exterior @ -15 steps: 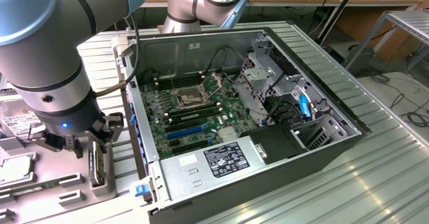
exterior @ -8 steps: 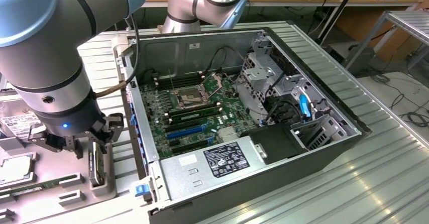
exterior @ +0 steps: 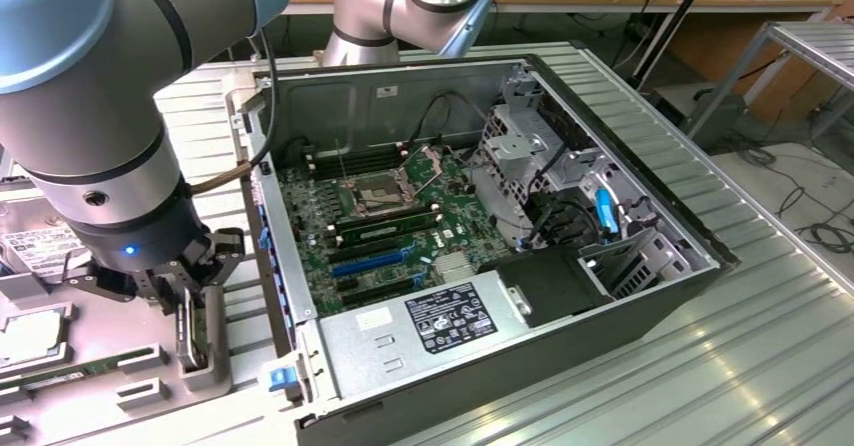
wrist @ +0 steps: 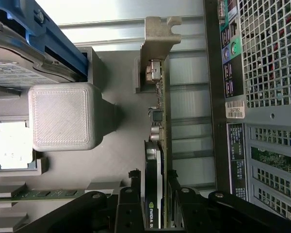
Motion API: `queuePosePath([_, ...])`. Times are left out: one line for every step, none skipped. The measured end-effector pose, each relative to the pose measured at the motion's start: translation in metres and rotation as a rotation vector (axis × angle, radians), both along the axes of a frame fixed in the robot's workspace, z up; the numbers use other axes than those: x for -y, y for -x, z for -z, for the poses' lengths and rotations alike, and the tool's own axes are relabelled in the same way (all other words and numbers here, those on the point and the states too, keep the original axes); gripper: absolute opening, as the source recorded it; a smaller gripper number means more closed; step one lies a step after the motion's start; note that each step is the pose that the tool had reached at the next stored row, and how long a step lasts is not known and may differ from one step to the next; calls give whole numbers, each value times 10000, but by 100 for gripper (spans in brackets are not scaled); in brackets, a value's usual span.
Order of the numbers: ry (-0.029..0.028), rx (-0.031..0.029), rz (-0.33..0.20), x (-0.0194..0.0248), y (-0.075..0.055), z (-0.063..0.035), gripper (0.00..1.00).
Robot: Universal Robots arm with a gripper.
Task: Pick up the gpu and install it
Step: 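Pick up the gpu and move the gpu toward the slot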
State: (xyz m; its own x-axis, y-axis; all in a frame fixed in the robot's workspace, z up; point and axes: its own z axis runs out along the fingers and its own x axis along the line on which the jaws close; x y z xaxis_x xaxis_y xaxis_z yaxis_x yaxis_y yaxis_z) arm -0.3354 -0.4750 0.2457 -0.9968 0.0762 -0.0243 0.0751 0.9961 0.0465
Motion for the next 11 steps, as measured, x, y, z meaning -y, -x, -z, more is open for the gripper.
queuePosePath([0, 0, 0, 0, 0, 0, 33])
queuePosePath([0, 0, 0, 0, 0, 0, 33])
queuePosePath([0, 0, 0, 0, 0, 0, 33])
queuePosePath([0, 0, 1, 0, 0, 0, 33])
queuePosePath([0, 0, 0, 0, 0, 0, 33])
queuePosePath([0, 0, 0, 0, 0, 0, 33])
queuePosePath([-1, 1, 0, 0, -3, 1, 33])
queuePosePath([-1, -5, -1, 0, -14, 1, 33])
queuePosePath([0, -16, 0, 0, -28, 0, 33])
queuePosePath([-1, -15, 1, 0, -27, 0, 33])
queuePosePath([0, -17, 1, 0, -27, 0, 33])
